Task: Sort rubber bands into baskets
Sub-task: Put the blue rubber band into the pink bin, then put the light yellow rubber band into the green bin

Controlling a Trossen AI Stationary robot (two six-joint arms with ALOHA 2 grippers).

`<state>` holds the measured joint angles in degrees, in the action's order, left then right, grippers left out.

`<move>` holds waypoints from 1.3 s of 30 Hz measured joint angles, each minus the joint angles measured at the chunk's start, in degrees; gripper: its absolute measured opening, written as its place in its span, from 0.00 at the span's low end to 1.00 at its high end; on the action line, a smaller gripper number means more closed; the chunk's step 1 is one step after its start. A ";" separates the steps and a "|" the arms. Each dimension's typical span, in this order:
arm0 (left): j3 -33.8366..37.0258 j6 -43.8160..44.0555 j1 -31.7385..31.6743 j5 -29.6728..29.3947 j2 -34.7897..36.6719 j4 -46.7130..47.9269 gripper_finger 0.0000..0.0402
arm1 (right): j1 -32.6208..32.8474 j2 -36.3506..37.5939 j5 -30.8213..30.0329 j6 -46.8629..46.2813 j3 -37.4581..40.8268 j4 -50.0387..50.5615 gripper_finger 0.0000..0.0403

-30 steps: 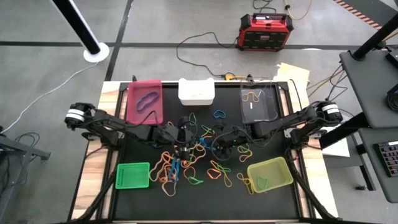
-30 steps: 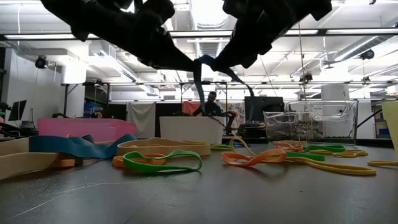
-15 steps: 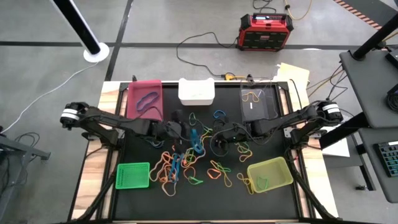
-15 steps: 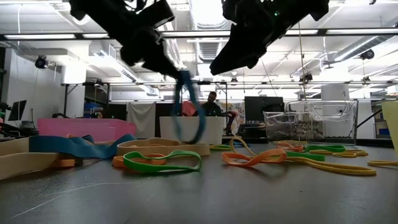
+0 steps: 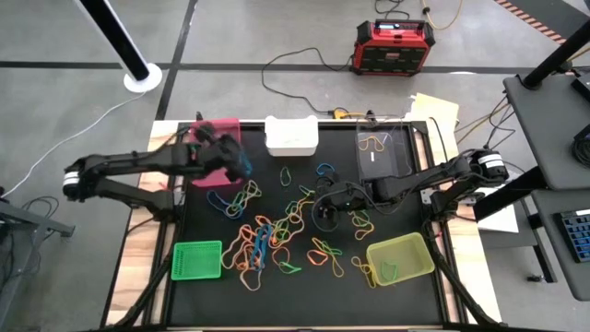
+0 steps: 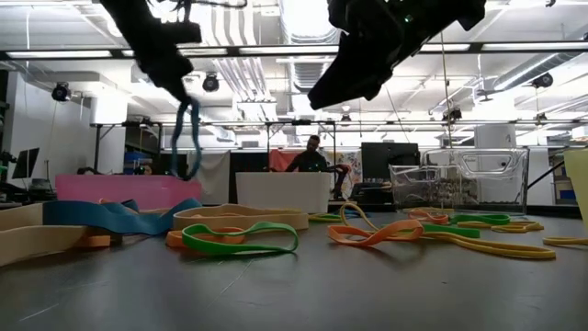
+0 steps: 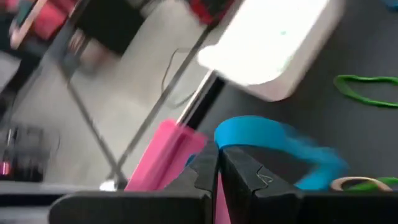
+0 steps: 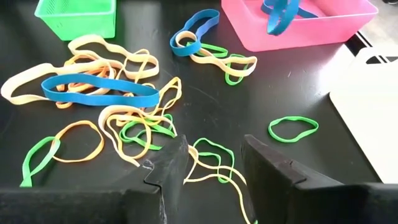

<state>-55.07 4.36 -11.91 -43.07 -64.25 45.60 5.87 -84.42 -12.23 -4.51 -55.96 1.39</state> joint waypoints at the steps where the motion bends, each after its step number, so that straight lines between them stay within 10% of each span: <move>1: 0.23 0.88 -1.58 -0.07 0.24 1.05 0.00 | -0.02 0.00 0.00 0.00 0.00 -0.18 0.36; 16: 2.71 7.19 -17.15 -1.55 -3.52 6.90 0.00 | -0.28 0.00 0.02 0.00 0.07 -0.24 0.37; 39: 2.71 10.97 -12.53 2.38 -5.90 6.36 0.34 | -0.28 -0.01 0.12 0.18 1.65 -0.23 0.37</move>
<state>-52.36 15.34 -24.44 -40.69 -70.16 51.96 5.58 -84.43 -12.11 -4.33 -54.31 1.17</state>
